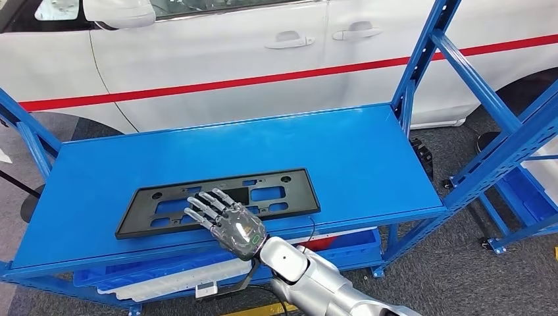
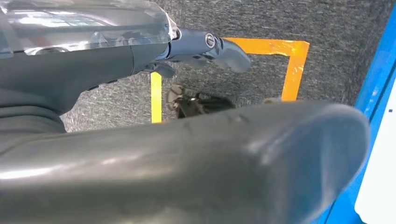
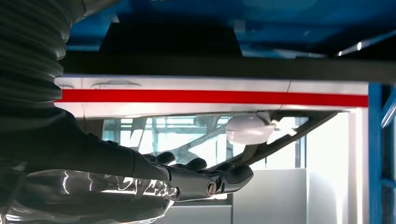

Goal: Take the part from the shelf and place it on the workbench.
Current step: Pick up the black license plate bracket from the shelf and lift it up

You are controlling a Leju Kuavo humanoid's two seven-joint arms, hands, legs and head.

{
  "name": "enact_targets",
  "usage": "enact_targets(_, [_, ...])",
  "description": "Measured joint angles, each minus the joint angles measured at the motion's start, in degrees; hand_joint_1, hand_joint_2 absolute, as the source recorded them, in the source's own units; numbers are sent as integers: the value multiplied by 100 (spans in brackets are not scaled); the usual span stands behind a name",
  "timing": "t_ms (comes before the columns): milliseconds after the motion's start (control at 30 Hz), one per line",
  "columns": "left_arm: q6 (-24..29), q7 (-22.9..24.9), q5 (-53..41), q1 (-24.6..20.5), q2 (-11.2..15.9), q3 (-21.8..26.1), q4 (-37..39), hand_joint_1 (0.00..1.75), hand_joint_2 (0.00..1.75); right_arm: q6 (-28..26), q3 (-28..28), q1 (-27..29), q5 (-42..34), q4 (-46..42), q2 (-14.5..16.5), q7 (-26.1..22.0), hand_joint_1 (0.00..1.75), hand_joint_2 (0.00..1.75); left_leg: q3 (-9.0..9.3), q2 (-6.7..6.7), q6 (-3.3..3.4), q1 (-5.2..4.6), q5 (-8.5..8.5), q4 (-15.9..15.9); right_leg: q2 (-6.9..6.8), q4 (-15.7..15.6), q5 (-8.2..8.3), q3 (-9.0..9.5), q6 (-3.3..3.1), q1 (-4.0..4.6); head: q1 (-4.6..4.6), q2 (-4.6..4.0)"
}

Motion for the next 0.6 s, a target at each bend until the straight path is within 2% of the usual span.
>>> enact_targets(33, [0, 0, -2, 5, 1, 0, 0, 0, 0, -4, 10, -10, 27, 72, 23, 25, 0, 175, -98, 0, -16, 7, -18, 182, -2, 1, -4, 3, -1, 1, 0, 0])
enact_targets(67, [1, 0, -2, 8, 2, 1, 0, 0, 0, -4, 21, -17, 52, 129, 45, 49, 0, 175, -90, 1, -23, 13, 75, 142, -1, 2, -8, 9, 2, 0, 0, 0])
enact_targets(100, [2, -1, -2, 10, 5, 1, 0, 0, 0, -5, 29, -31, 85, 185, 70, 83, 0, 175, 30, 2, -22, 19, 267, -128, 3, 4, -14, 21, 9, -1, 0, 0])
enact_targets(133, [3, -2, -2, 9, 10, 2, 0, 0, 0, -5, 36, -51, 130, 232, 103, 130, 0, 175, 232, 5, -12, 25, 497, -558, 10, 5, -24, 37, 22, -2, 0, 0])
enact_targets(200, [4, -6, -2, 0, 17, 2, 0, 0, 0, -8, 38, -117, 255, 317, 170, 240, 0, 175, 582, 5, 45, 10, 756, -1284, 20, 11, -37, 48, 66, 12, 1, 0])
enact_targets(233, [6, -10, -4, -4, 20, 2, 0, 0, 0, -10, 38, -152, 336, 366, 204, 308, 0, 175, 651, 3, 82, -5, 782, -1441, 22, 15, -38, 41, 92, 19, 1, 0])
enact_targets(300, [10, -16, -11, -1, 20, 2, 0, 0, 0, -14, 38, -218, 513, 479, 269, 457, 0, 175, 650, -7, 162, -34, 774, -1476, 25, 14, -28, 26, 151, 19, 0, 0])
enact_targets(367, [18, -18, -22, 5, 18, 2, 0, 0, 0, -15, 37, -285, 703, 597, 342, 628, 0, 175, 655, 0, 233, -16, 792, -1500, 23, 68, -79, 7, 216, 12, 1, 0])
enact_targets(400, [20, -19, -28, 1, 18, 2, 0, 0, 0, -16, 37, -328, 800, 667, 382, 725, 0, 175, 659, 4, 273, -5, 803, -1515, 21, 210, -179, -55, 240, 10, 1, 0])
enact_targets(433, [21, -22, -34, -4, 18, 2, 0, 0, 0, -17, 35, -375, 877, 738, 418, 813, 0, 175, 661, 10, 307, 2, 812, -1529, 19, 480, -339, -178, 258, 6, 1, 0])
enact_targets(500, [21, -31, -53, -12, 23, 2, 0, 0, 0, -19, 34, -461, 1004, 936, 470, 1004, 0, 175, 649, 13, 347, -13, 815, -1527, 16, 1268, -708, -557, 269, 0, 1, 0])
enact_targets(533, [20, -34, -68, -12, 26, 2, 0, 0, 0, -19, 34, -495, 1054, 1052, 487, 1100, 0, 175, 645, 11, 352, -21, 814, -1524, 16, 1596, -809, -720, 270, -1, 1, 0])
enact_targets(567, [16, -37, -84, -10, 28, 2, 0, 0, 0, -21, 33, -536, 1098, 1172, 502, 1194, 0, 175, 644, 8, 353, -27, 814, -1519, 16, 1735, -801, -796, 265, -1, 1, 0])
enact_targets(600, [12, -37, -102, -7, 30, 2, 0, 0, 0, -24, 30, -588, 1128, 1279, 521, 1268, 0, 175, 647, 5, 351, -33, 812, -1513, 16, 1636, -680, -755, 251, 0, 1, 0])
